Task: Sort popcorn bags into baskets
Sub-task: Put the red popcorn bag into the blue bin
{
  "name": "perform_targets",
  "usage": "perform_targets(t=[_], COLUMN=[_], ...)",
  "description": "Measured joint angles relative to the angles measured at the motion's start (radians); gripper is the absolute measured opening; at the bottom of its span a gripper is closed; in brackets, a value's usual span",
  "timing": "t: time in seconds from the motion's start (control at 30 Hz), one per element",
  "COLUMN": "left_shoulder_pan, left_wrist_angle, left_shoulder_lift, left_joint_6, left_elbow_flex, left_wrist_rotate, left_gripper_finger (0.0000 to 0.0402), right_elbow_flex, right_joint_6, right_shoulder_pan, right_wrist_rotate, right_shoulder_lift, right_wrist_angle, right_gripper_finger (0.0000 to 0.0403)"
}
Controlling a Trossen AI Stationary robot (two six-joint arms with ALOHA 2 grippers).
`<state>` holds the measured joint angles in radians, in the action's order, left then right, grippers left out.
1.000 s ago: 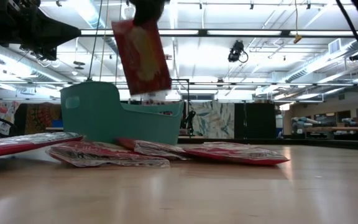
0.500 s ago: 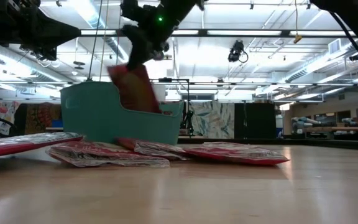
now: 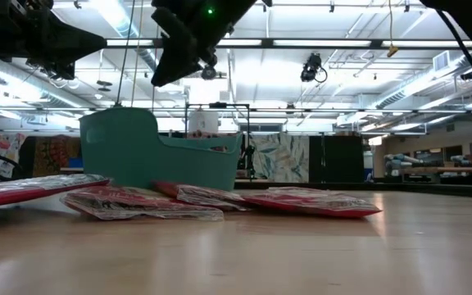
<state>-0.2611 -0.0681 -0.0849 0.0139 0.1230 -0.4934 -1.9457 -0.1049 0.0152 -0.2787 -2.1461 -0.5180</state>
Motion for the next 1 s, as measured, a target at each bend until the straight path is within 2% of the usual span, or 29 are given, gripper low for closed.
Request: perform_targets(t=[0.23, 0.4, 0.57, 0.77, 1.0], left_shoulder_pan=[0.0, 0.0, 0.0, 0.0, 0.0], left_wrist_angle=[0.0, 0.0, 0.0, 0.0, 0.0], left_shoulder_lift=[0.0, 0.0, 0.0, 0.0, 0.0], left_joint_6=[0.0, 0.0, 0.001, 0.001, 0.001], left_elbow_flex=[0.0, 0.0, 0.0, 0.0, 0.0], left_wrist_rotate=[0.0, 0.0, 0.0, 0.0, 0.0], left_gripper_finger=[0.0018, 0.0018, 0.0018, 0.0018, 0.0018], right_elbow_flex=[0.0, 0.005, 0.016, 0.05, 0.162], right_joint_6=[0.069, 0.129, 0.16, 0.254, 0.393], right_shoulder_pan=[0.025, 0.059, 0.109, 0.164, 0.209], right_wrist_rotate=[-0.012, 0.067, 0.086, 0.09, 0.133], right_shoulder_lift=[-0.001, -0.001, -0.003, -0.003, -0.003], right_wrist_angle=[-0.11, -0.203, -0.281, -0.468, -0.653], right_gripper_finger=[0.0074, 0.0074, 0.0074, 0.0075, 0.0118])
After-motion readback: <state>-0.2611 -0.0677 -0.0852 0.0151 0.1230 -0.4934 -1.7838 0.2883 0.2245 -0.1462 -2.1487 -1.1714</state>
